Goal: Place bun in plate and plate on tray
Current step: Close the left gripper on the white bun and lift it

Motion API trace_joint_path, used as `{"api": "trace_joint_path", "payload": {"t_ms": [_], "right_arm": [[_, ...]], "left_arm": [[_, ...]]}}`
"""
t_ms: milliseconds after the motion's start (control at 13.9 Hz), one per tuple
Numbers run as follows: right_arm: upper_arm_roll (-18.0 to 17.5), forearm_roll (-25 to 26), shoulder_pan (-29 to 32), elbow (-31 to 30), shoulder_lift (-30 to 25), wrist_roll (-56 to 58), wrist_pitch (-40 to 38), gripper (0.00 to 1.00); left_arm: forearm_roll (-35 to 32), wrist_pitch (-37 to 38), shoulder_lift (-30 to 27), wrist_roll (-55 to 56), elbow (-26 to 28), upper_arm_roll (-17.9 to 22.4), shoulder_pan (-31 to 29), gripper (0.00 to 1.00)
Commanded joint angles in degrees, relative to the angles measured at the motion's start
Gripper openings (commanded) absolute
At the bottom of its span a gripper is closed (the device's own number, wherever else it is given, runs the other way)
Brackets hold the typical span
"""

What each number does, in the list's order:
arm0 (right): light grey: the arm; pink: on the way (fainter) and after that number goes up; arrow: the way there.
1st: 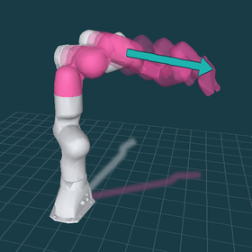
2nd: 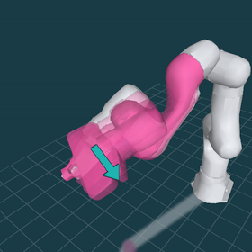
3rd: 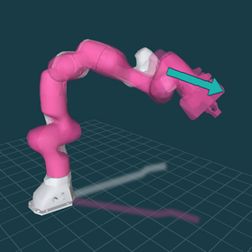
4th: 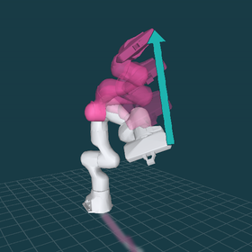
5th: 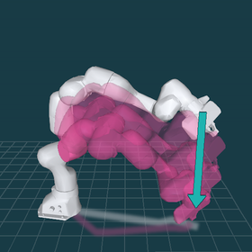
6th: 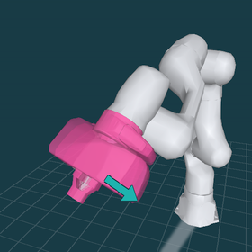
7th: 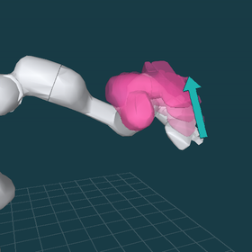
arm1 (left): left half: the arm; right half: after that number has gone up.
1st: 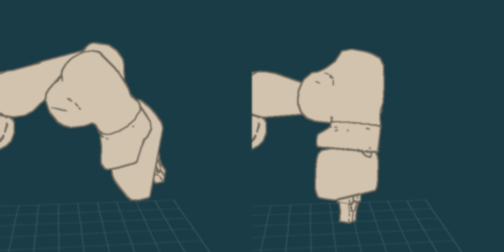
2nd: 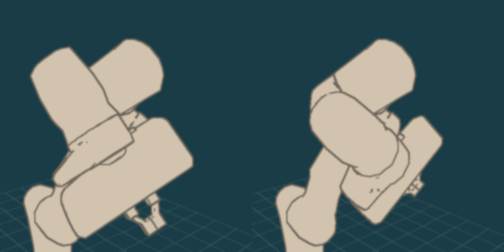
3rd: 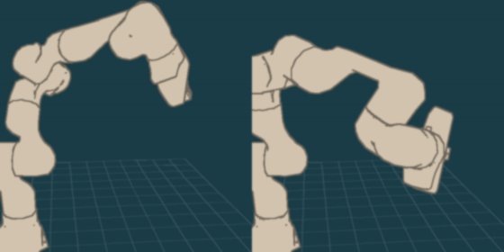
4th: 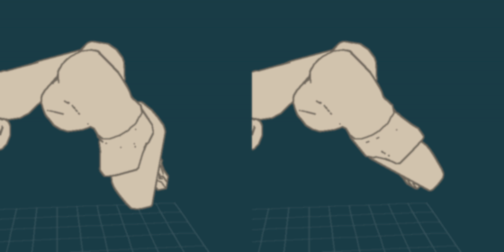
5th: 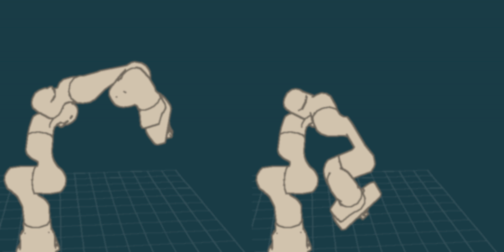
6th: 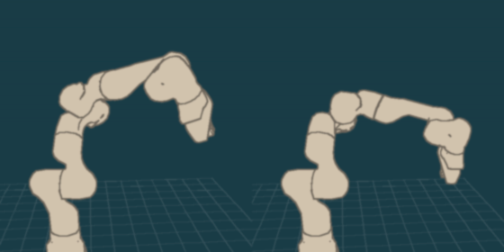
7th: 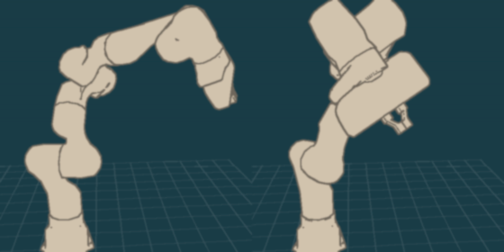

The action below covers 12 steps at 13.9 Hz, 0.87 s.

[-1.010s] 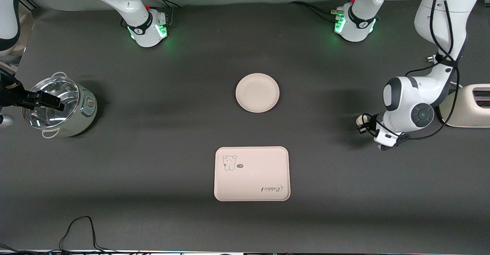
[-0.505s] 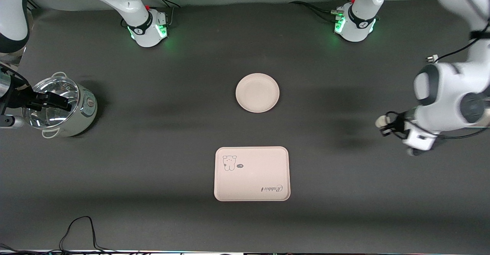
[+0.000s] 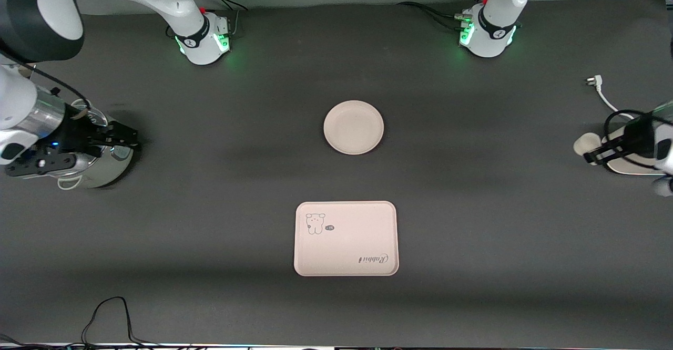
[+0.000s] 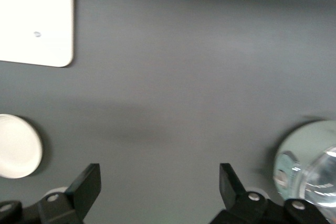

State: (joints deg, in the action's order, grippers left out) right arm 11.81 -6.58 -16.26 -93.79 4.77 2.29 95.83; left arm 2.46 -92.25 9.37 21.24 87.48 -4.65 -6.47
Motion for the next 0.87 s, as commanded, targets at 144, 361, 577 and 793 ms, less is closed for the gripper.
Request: {"api": "trace_joint_path", "payload": {"t_ms": [144, 361, 577, 793], "right_arm": [[0.7, -5.2, -5.2, -2.4, -0.2, 0.4, 3.2, 1.00], [0.7, -5.2, -8.1, -6.1, -0.7, -1.1, 7.9, 1.00], [0.8, -5.2, -10.2, -7.7, -0.6, -4.2, 10.3, 1.00], [0.8, -5.1, -10.4, -10.5, -0.9, -4.2, 12.6, 1.00]], "left_arm": [[0.4, 2.9, -2.2, 0.2, -1.6, -2.0, 1.4, 0.10], [0.4, 2.3, -2.2, 9.7, -1.1, -8.1, 3.9, 0.10], [0.2, 0.2, -0.8, 20.2, -0.1, -12.0, 8.9, 0.10], [0.2, -6.6, 1.5, 32.4, 3.0, -12.1, 18.9, 0.10]]}}
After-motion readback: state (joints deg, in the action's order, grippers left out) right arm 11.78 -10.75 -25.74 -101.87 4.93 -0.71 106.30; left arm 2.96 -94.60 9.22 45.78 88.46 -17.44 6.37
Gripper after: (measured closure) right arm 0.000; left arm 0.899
